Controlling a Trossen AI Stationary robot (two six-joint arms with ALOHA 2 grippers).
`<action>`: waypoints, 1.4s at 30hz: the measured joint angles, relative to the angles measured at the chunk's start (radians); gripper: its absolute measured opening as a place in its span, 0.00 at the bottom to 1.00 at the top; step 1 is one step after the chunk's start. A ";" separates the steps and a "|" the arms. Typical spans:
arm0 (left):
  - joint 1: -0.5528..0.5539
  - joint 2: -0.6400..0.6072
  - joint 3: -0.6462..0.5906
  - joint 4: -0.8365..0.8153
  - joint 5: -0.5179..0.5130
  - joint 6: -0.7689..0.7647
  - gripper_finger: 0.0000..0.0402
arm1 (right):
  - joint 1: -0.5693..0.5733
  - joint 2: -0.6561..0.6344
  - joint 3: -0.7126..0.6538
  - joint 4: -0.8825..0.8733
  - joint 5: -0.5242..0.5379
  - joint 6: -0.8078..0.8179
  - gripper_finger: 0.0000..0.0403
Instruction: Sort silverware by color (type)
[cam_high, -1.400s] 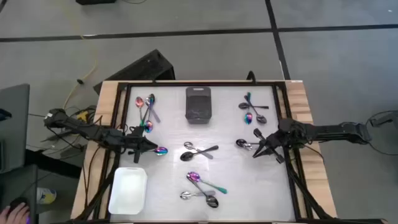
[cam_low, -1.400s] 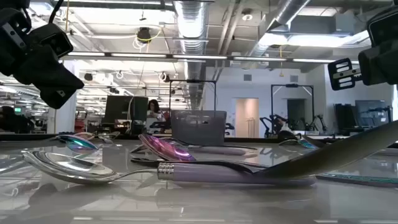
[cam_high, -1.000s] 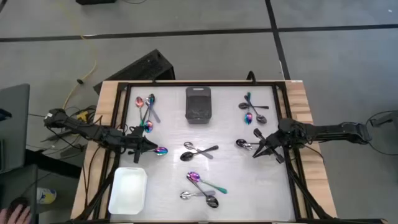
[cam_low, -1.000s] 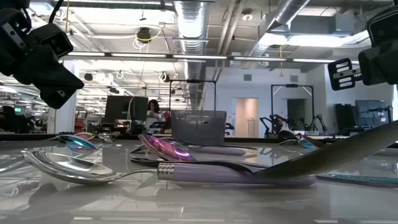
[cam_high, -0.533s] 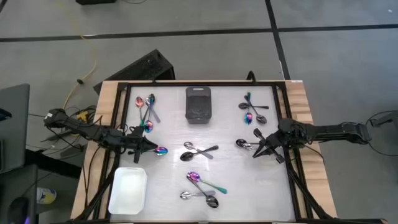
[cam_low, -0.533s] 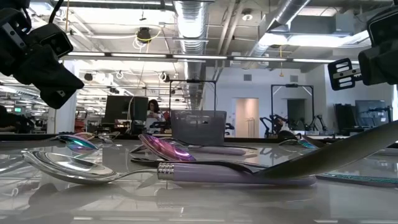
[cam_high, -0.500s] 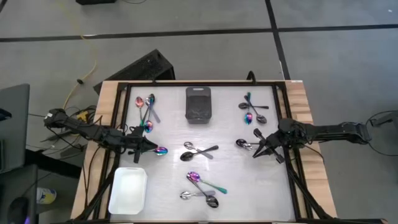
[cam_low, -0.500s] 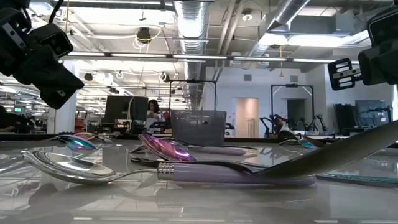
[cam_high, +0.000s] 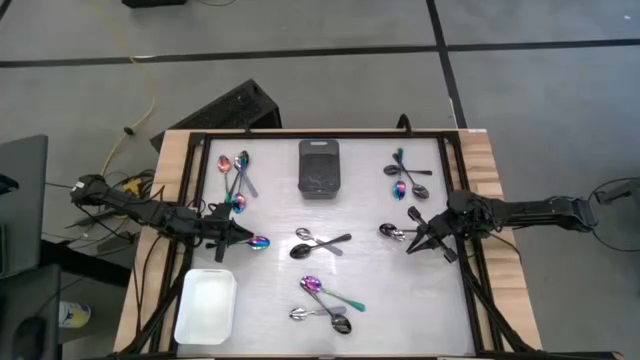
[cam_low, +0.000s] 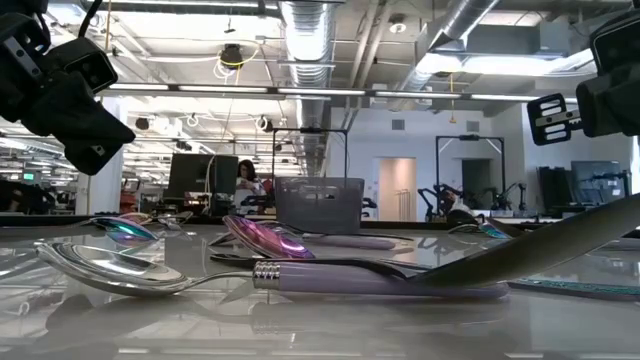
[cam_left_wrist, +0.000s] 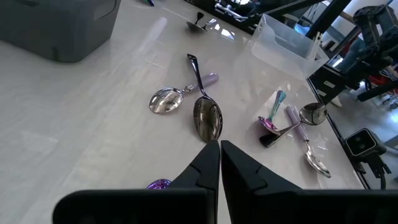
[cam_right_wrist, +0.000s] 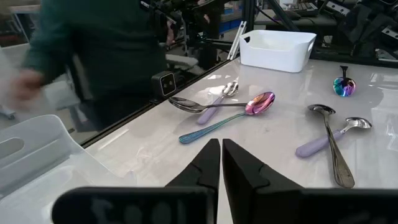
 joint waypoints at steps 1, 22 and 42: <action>0.000 0.000 0.000 0.000 -0.001 0.000 0.00 | 0.000 0.000 0.000 0.000 0.000 0.000 0.11; 0.000 0.003 -0.002 0.065 -0.125 0.201 0.00 | 0.000 0.000 0.000 0.100 0.001 -0.009 0.11; 0.261 0.169 -0.001 0.627 -0.147 0.725 0.00 | -0.002 0.121 0.106 0.432 0.610 -0.134 0.11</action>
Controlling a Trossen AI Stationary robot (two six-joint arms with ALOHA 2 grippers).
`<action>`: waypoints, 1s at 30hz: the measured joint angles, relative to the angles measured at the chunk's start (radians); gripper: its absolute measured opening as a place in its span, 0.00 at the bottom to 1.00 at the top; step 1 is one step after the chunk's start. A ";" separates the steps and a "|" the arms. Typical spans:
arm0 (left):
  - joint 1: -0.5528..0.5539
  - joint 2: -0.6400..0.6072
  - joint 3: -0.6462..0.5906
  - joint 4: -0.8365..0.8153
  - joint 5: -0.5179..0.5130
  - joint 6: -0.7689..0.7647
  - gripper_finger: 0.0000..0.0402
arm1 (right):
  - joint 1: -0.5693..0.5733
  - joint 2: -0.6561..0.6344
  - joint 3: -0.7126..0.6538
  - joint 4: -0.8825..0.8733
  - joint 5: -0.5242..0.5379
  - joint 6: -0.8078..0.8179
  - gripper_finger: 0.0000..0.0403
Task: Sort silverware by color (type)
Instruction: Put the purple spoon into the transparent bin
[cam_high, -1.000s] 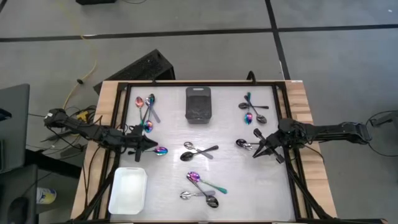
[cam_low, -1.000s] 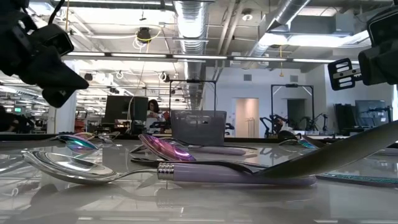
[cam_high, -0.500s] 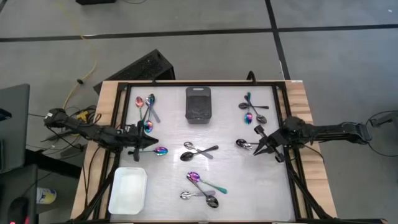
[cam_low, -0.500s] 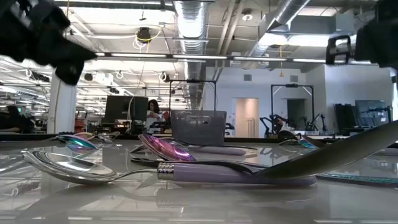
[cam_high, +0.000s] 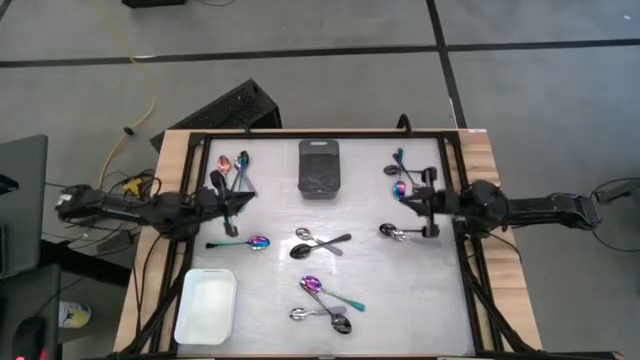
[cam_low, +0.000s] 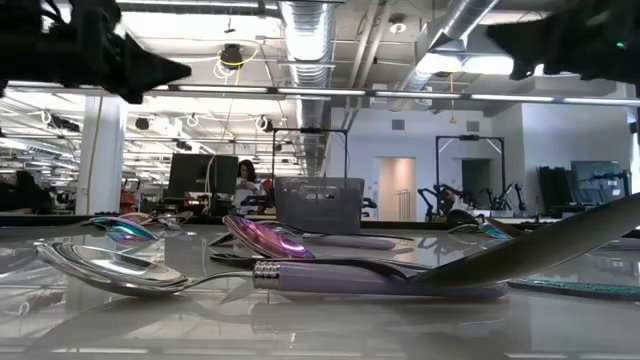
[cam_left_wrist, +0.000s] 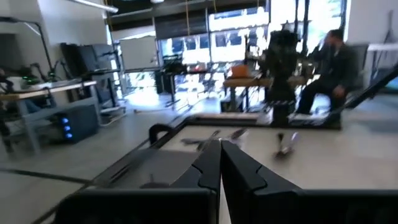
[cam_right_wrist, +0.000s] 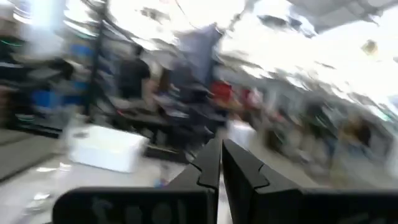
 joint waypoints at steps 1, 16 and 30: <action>0.029 0.026 0.000 0.011 0.034 0.016 0.01 | 0.000 0.035 0.026 -0.047 0.011 0.001 0.11; 0.129 0.240 0.105 0.005 0.239 0.123 0.46 | 0.063 0.466 0.657 -1.123 0.179 0.342 0.34; 0.127 0.245 0.143 -0.003 0.229 0.131 0.69 | 0.250 0.771 0.826 -1.669 0.128 0.774 0.54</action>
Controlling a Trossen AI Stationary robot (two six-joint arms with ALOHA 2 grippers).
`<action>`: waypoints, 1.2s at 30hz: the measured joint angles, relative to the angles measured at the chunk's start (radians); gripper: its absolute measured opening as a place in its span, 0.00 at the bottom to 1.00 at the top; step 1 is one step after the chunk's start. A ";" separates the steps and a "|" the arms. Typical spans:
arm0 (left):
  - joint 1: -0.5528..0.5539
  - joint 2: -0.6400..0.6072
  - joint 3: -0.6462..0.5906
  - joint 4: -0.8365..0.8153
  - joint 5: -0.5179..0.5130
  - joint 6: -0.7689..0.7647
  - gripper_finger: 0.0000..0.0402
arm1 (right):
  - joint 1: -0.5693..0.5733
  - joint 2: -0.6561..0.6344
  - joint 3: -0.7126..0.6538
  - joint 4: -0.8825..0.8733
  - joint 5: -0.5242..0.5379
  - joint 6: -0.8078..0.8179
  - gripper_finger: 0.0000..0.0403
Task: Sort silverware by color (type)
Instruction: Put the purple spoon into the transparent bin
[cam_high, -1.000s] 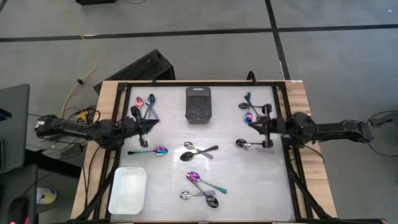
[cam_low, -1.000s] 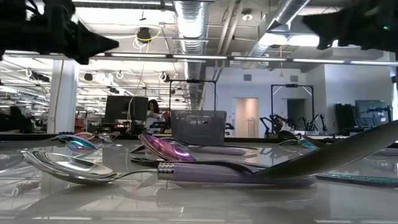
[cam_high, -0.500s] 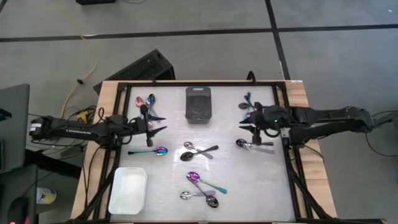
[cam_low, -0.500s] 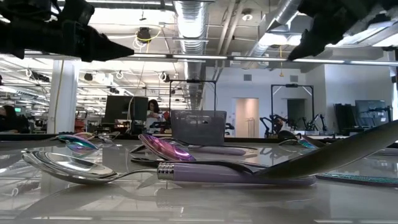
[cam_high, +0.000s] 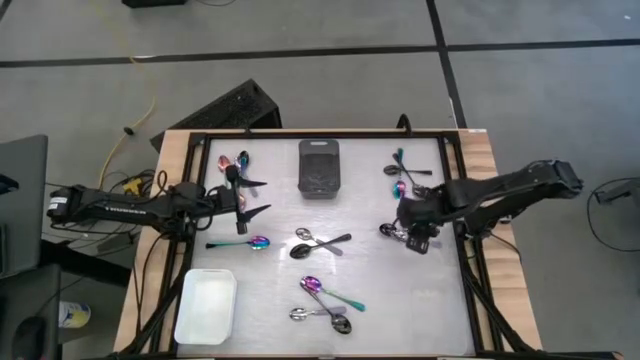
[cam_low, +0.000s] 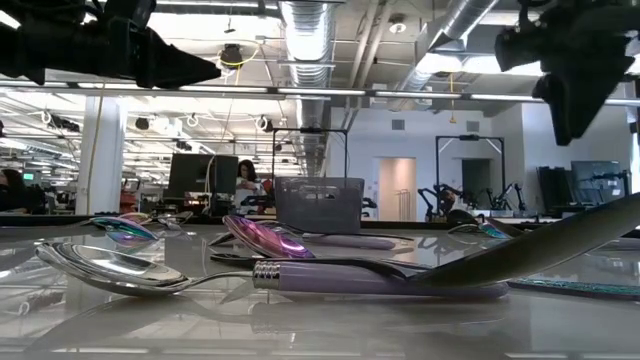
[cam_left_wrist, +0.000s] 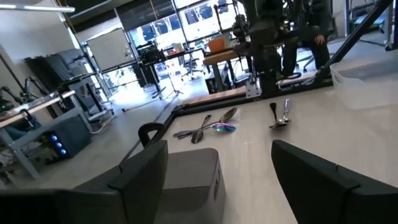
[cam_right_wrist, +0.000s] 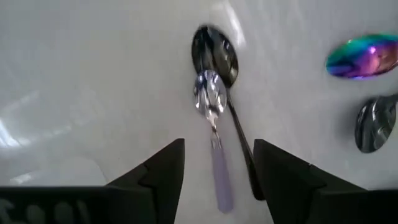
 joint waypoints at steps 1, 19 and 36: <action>0.000 0.000 0.000 0.000 0.000 0.002 0.69 | 0.006 0.018 0.000 0.000 0.000 0.000 0.54; 0.001 0.000 0.000 -0.058 -0.007 0.001 0.69 | 0.012 0.076 -0.225 0.164 -0.049 -0.019 0.54; 0.001 0.000 -0.001 -0.055 -0.008 0.000 0.69 | 0.042 0.077 -0.361 0.305 -0.081 0.058 0.54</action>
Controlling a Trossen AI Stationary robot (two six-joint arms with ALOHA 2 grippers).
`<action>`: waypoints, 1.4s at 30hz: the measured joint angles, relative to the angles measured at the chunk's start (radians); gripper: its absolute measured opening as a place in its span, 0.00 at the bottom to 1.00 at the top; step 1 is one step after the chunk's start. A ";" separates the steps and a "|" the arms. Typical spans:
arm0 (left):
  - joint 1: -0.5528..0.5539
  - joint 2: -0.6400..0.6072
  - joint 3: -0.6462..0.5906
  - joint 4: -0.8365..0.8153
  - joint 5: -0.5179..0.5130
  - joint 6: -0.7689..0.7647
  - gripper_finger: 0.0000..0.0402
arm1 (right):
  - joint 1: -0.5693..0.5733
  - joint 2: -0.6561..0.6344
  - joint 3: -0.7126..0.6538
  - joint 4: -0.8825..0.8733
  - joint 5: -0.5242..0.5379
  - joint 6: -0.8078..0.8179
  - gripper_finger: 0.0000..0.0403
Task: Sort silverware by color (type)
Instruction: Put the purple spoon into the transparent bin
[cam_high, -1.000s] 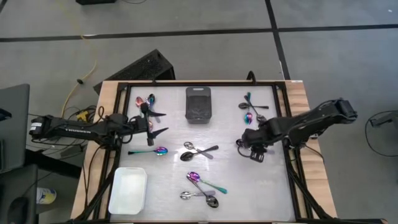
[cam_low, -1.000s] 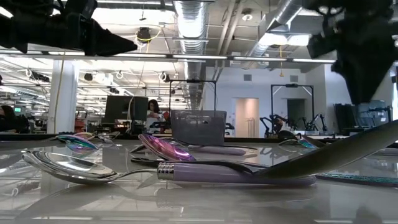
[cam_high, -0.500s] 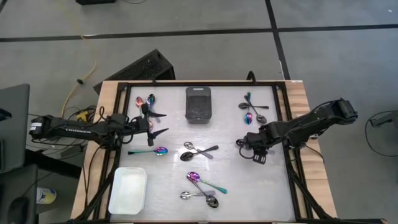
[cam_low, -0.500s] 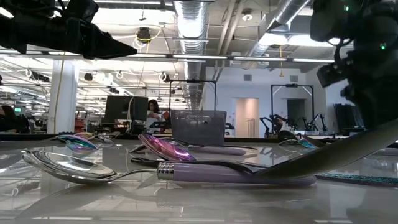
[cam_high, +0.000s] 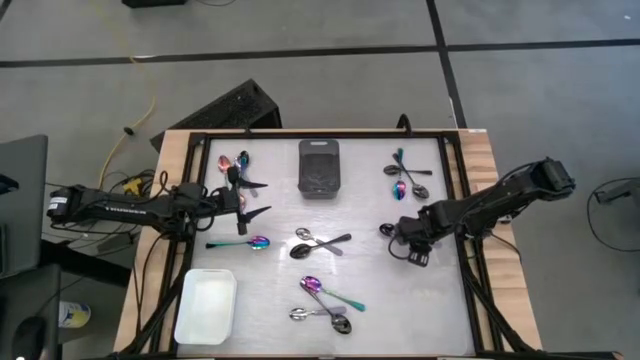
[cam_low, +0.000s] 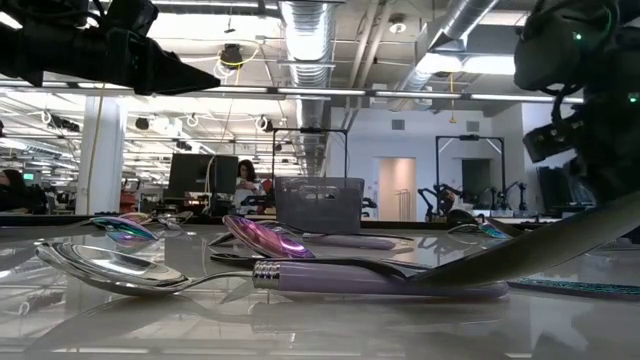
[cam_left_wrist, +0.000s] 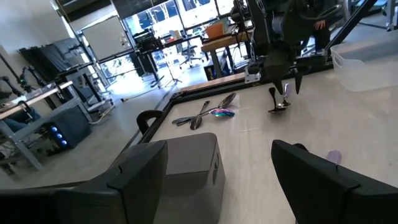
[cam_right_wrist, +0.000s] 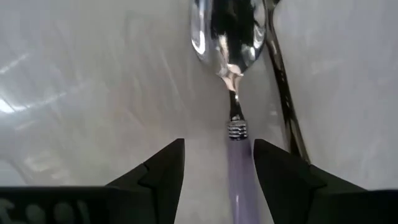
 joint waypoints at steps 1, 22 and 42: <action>0.000 0.000 0.000 0.000 0.000 0.000 0.69 | 0.000 0.000 -0.009 0.004 0.000 0.008 0.54; 0.000 0.000 0.000 0.000 0.000 -0.001 0.69 | -0.002 -0.006 -0.028 0.031 -0.002 0.025 0.17; 0.000 0.000 -0.001 0.000 0.000 -0.019 0.69 | -0.002 -0.008 0.296 -0.085 0.049 -0.061 0.18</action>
